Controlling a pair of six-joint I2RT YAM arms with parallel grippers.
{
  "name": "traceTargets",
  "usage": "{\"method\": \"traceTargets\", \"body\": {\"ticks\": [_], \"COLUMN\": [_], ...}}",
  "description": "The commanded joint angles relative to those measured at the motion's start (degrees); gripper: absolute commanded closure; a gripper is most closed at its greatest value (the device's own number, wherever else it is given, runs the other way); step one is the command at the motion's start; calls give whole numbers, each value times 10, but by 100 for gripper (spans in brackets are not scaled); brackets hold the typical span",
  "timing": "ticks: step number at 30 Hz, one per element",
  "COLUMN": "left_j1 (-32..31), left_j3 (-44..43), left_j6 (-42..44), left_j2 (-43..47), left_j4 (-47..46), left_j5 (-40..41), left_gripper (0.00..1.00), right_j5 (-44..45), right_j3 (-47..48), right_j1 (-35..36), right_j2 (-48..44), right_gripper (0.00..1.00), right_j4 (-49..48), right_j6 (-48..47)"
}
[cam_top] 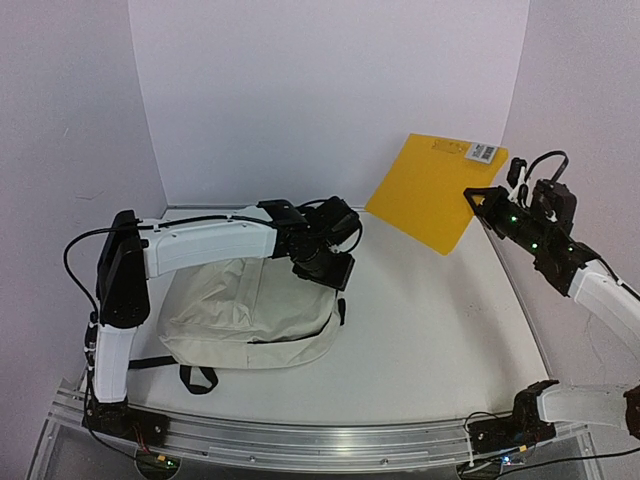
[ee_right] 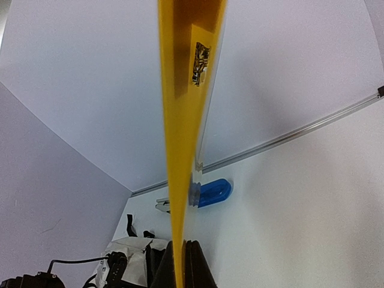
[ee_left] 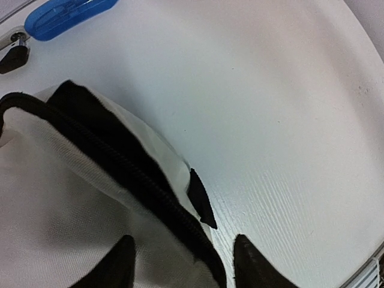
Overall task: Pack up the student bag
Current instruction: Place the files in the student bag.
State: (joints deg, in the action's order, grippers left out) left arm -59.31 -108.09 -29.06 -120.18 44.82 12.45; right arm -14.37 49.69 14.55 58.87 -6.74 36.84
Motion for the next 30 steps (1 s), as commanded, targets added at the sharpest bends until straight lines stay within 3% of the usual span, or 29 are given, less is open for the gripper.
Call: {"method": "traceTargets", "body": {"ticks": [1,5,10,14,24,30], "left_j1": [-1,-1,0,7,86,136], "left_j3": [-26,-31,-17,-6,79,157], "left_j6": [9,8,8,22,82,105], "left_j2": [5,10,56,112,299,387], "left_j4": [48,62,58,58,-10,-91], "left_j5": [66,77,83,94,-14,-181], "left_gripper": [56,79,90,100,100,100], "right_j5": [6,6,-16,-81,-282,-385], "right_j3": [2,4,28,70,122,82], "right_j1": [3,3,3,3,3,3], "right_j2": [-8,-13,-19,-5,0,18], "right_gripper": [100,100,100,100,100,100], "right_j4": [-40,-37,-15,34,51,51], "right_j6": [-10,-8,-1,0,81,140]}}
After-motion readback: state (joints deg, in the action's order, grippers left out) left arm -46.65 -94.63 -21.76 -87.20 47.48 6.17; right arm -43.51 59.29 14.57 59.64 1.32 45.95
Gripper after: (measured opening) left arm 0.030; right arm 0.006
